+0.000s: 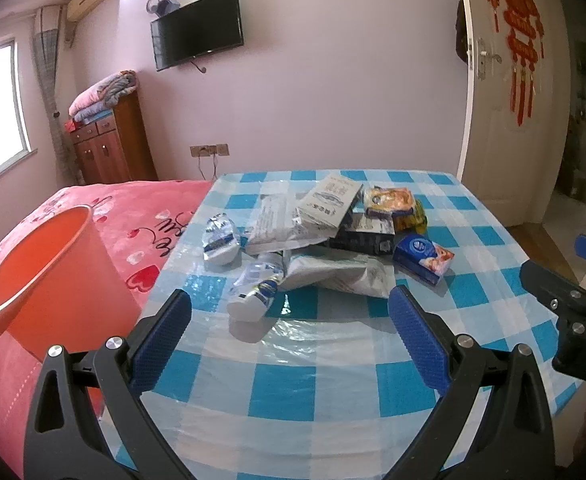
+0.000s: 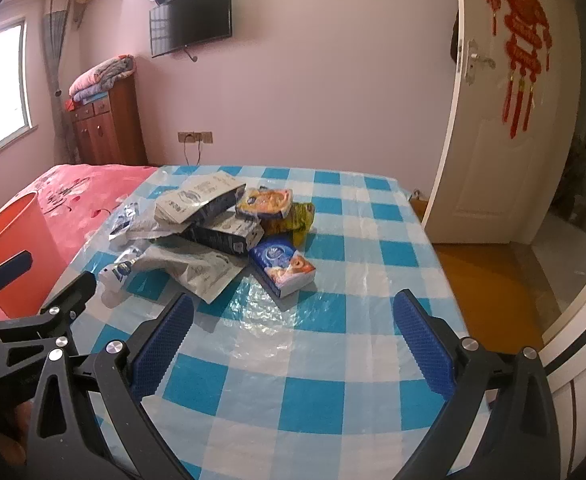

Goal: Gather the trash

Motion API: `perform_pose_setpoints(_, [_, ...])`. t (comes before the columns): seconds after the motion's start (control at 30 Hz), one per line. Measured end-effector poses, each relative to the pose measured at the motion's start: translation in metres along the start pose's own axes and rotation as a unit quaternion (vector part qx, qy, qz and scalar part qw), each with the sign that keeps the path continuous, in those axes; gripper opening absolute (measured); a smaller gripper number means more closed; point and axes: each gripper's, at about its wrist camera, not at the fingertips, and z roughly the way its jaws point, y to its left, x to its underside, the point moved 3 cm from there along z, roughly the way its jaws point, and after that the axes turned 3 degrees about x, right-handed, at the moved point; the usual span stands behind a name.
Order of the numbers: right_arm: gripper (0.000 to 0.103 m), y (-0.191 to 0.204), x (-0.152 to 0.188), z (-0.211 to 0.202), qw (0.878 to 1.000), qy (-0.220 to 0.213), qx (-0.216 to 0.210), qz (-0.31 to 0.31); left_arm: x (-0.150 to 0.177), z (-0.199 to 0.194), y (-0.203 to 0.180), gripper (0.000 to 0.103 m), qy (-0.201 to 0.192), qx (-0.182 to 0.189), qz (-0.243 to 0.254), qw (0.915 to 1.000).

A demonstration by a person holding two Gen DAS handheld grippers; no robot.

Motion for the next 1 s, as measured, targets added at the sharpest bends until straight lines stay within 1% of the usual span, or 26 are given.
perform_pose_setpoints(0.2, [0.099,0.000,-0.001,-0.012,1.000,-0.012,0.001,0.005,-0.001,-0.011,0.008,0.099,-0.011,-0.002,-0.006,0.9999])
perform_pose_setpoints(0.5, [0.099,0.004,0.000,-0.024,1.000,-0.025,-0.016,0.009,-0.001,-0.023,0.015,0.099,-0.023,-0.005,-0.014,0.9996])
perform_pose_setpoints(0.73, [0.099,0.007,0.001,-0.026,0.999,-0.027,-0.025,0.008,0.002,-0.023,0.017,0.099,-0.021,-0.008,-0.013,0.9997])
perform_pose_setpoints(1.0, [0.099,0.010,0.006,-0.019,0.999,-0.015,-0.031,0.002,0.007,-0.023,0.020,0.099,-0.014,-0.015,-0.012,0.9997])
